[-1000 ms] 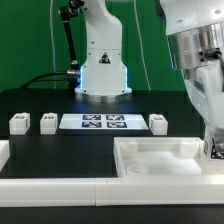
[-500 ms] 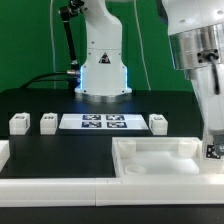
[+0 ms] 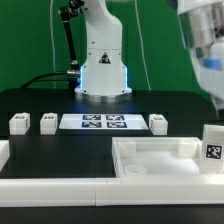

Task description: Assemble square table

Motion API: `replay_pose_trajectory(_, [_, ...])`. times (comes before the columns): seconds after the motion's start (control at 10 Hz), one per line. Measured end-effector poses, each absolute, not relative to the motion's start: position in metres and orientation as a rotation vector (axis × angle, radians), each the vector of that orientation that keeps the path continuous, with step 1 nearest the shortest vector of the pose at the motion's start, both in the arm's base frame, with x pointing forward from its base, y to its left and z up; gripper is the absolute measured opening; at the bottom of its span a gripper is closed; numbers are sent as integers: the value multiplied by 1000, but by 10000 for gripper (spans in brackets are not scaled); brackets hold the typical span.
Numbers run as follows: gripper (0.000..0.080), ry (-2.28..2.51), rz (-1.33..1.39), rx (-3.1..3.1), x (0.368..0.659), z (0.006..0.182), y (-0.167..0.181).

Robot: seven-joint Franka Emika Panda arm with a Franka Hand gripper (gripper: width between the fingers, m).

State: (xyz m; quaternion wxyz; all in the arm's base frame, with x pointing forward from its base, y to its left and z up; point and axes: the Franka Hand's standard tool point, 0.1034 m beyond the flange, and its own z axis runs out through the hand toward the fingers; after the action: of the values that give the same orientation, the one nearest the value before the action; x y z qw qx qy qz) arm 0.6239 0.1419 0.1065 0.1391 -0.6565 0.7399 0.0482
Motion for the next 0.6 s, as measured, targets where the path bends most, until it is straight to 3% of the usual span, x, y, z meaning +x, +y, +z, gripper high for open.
replay_pose_trajectory(0.6, [649,2147,141,-1904,622,98,140])
